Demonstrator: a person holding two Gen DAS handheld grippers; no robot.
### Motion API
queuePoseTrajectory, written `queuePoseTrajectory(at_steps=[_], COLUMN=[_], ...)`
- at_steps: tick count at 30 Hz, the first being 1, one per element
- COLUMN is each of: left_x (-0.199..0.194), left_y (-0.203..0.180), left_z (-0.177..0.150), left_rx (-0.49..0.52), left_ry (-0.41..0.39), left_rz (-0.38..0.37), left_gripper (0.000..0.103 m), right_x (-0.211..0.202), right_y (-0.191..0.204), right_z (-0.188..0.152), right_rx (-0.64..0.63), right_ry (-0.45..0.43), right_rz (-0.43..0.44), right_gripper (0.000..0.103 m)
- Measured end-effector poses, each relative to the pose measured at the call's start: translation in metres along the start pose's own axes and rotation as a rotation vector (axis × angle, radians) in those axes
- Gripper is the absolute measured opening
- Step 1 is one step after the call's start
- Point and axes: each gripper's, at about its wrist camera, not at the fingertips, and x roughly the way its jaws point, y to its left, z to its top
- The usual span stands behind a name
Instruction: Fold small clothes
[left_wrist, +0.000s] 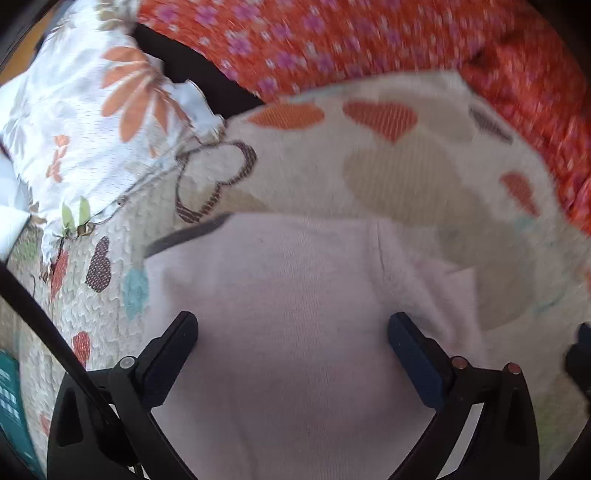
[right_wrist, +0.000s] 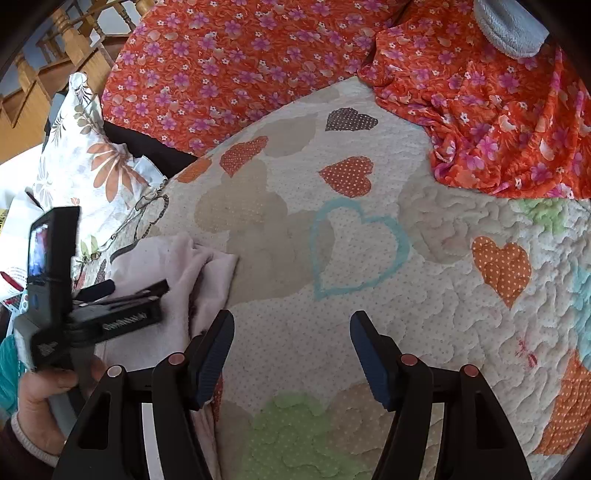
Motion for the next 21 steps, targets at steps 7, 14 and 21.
queuePoseTrajectory(at_steps=[7, 14, 21], left_x=[-0.109, -0.198, -0.225], left_y=[0.038, 0.091, 0.106], left_z=[-0.049, -0.124, -0.176], left_rx=[-0.075, -0.211, -0.204], left_ry=[-0.276, -0.391, -0.340], left_rz=[0.135, 0.314, 0.299], left_gripper=[0.103, 0.103, 0.103], right_x=[-0.006, -0.007, -0.024], right_y=[0.023, 0.055, 0.084], right_z=[-0.003, -0.027, -0.082], right_rx=[-0.116, -0.271, -0.243], right_ry=[-0.036, -0.071, 0.018], right_rz=[-0.036, -0.112, -0.058], right_gripper=[0.070, 0.072, 0.072])
